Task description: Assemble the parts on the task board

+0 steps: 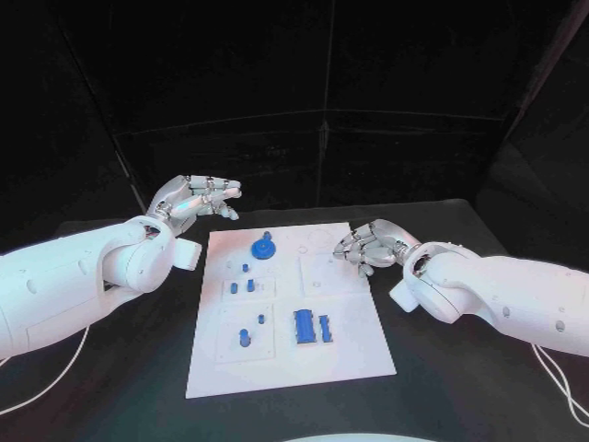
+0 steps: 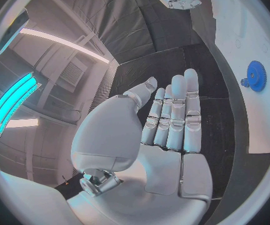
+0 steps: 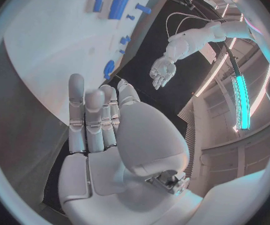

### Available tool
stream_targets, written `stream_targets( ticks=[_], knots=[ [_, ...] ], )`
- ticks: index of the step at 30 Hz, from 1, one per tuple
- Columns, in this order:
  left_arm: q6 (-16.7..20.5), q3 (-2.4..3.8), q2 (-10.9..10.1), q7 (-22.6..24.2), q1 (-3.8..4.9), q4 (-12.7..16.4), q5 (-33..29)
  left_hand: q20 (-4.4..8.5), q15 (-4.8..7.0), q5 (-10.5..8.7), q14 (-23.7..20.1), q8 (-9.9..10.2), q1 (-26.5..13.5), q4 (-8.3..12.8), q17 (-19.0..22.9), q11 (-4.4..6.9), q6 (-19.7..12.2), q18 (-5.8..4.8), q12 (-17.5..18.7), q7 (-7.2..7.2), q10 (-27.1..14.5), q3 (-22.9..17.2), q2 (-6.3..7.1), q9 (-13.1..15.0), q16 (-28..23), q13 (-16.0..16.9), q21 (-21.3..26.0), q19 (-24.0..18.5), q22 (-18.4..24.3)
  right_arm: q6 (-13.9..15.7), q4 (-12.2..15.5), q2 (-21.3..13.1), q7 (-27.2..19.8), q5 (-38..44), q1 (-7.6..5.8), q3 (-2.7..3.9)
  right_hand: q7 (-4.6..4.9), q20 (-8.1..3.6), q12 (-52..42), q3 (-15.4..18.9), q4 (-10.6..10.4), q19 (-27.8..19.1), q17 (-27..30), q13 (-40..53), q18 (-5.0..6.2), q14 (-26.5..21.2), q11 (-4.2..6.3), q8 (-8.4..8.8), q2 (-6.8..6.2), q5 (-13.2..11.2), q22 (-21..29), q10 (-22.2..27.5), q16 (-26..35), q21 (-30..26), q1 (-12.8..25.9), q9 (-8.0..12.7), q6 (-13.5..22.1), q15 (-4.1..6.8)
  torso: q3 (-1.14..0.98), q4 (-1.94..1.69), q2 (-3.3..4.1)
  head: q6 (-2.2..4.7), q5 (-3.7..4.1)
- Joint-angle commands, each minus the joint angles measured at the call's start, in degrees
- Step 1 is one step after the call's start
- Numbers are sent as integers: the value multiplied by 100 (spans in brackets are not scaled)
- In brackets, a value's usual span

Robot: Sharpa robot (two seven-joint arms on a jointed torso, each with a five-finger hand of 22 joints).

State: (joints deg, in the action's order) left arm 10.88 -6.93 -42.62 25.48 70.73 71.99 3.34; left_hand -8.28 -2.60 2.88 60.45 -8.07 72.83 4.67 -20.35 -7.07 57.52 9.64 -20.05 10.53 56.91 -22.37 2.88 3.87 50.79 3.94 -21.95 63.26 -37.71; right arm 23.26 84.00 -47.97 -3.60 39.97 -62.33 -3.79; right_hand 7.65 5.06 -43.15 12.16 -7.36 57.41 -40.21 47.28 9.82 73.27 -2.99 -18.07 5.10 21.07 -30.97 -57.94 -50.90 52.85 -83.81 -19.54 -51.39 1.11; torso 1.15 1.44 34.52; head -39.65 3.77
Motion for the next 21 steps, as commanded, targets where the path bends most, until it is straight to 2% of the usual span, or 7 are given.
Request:
stream_targets(
  ticks=[1,5,8,12,13,17,21],
  knots=[
    [-46,-9,90,59,-15,-159,-343,-20,-35,10,-136,-32,5,-4,126,-2,-41,67,-51,15,-54,36,-55,0,-211,2,149,-165,104,-206,-418,216,-1089,-1327,-62,9,113,102,366,-39,53,-200,480,-384,47,-327,-128,103,55,-123,267,244,673,-443,-102,70,155,-114,35,-44,-161,198,36],
    [-11,-18,249,67,-66,-431,-428,-122,-109,15,-403,-66,20,-14,449,-40,-51,51,-93,34,-32,14,-82,-1,-808,-5,531,-564,389,-420,-1174,630,-1508,-1932,-104,18,215,245,1131,-179,120,-418,926,-1233,48,-650,-230,224,113,-268,669,460,1611,-1105,-317,222,192,-257,54,-49,-287,325,27],
    [8,-21,342,74,-103,-586,-452,-226,-210,11,-566,-93,11,-33,706,-74,-51,41,-77,39,-33,-15,-84,-1,-1337,-17,822,-837,630,-605,-1617,876,-1718,-2217,-116,30,288,408,1892,-289,94,-752,1447,-2153,8,-1066,-349,447,105,-386,1033,312,2558,-1731,-424,469,168,-422,57,-56,-343,390,17],
    [37,-22,497,110,-171,-813,-537,-410,-388,14,-737,-59,-27,-76,1030,-159,-134,20,145,63,-170,-82,-64,-10,-2113,-38,1299,-1352,1011,-885,-2172,1216,-1946,-2442,-123,46,303,640,2676,-439,34,-923,2169,-3245,32,-1274,-434,853,42,-510,1499,33,3631,-2478,-437,832,13,-664,36,-71,-406,497,-29],
    [45,-22,534,119,-190,-861,-570,-462,-433,23,-768,-41,-26,-81,1102,-175,-159,21,216,66,-197,-102,-59,-11,-2304,-41,1433,-1506,1119,-940,-2279,1288,-1986,-2474,-124,48,322,676,2872,-493,53,-889,2370,-3566,99,-1188,-442,986,-16,-547,1641,-98,3870,-2690,-424,943,-58,-729,27,-79,-419,503,-30],
    [67,-21,655,152,-252,-1015,-645,-702,-580,16,-891,76,-24,-103,1387,-245,-229,91,538,87,-214,-141,-49,-11,-3072,-39,1834,-1983,1542,-1095,-2606,1517,-2090,-2543,-125,55,318,749,3153,-683,104,-727,2714,-4070,69,-1086,-476,1202,-7,-576,1865,-279,4266,-3011,-340,1120,-229,-729,6,-113,-437,569,-43],
    [88,-21,720,174,-290,-1111,-668,-760,-637,20,-810,204,-16,-105,1539,-288,-252,105,823,72,-207,-101,-36,-13,-3544,-41,1818,-2043,1806,-1172,-2751,1625,-2129,-2549,-125,57,320,746,3318,-861,196,-540,2959,-4383,69,-919,-493,1372,-66,-586,2031,-412,4511,-3242,-220,1254,-362,-731,-17,-138,-429,607,-41]
  ],
)
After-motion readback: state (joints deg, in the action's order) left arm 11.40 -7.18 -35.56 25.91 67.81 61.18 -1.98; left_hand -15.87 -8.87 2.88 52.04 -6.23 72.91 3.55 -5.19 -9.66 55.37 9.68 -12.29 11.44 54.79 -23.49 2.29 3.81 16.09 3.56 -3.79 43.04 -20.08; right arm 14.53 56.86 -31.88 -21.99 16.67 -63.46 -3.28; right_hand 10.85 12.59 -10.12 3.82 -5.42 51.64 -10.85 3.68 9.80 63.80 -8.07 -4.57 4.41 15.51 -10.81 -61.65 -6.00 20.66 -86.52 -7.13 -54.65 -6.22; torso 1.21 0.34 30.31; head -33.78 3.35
